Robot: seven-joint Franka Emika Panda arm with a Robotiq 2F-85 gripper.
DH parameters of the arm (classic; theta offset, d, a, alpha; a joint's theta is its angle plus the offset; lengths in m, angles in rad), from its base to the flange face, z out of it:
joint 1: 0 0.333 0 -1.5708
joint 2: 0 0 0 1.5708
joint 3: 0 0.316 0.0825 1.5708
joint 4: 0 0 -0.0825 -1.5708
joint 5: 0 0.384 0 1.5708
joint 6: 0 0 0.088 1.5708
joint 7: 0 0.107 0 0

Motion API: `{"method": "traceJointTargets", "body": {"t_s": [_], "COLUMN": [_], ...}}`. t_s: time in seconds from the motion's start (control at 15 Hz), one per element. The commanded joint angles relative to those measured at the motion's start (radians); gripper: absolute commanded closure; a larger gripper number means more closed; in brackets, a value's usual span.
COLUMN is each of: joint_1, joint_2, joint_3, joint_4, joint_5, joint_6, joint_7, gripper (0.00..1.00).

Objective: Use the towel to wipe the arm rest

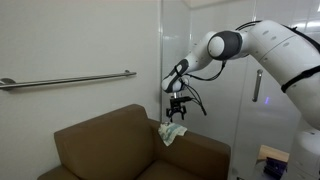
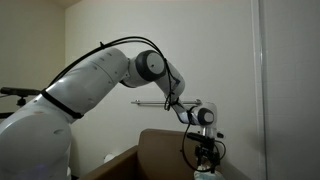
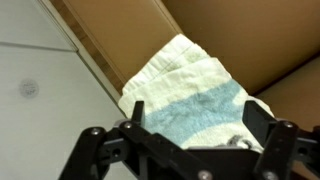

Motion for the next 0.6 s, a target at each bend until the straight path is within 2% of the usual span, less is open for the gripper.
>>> {"method": "traceJointTargets", "body": {"t_s": [0.0, 0.53], "joint_1": [-0.012, -0.011], "joint_2": [0.16, 0.497], "joint_3": [0.015, 0.001], "joint_4": [0.252, 0.695], "joint_5": [-0.006, -0.039], "joint_6": [-0.09, -0.314], "joint_7": [-0.042, -0.04], "gripper": [0.0, 0.0]}}
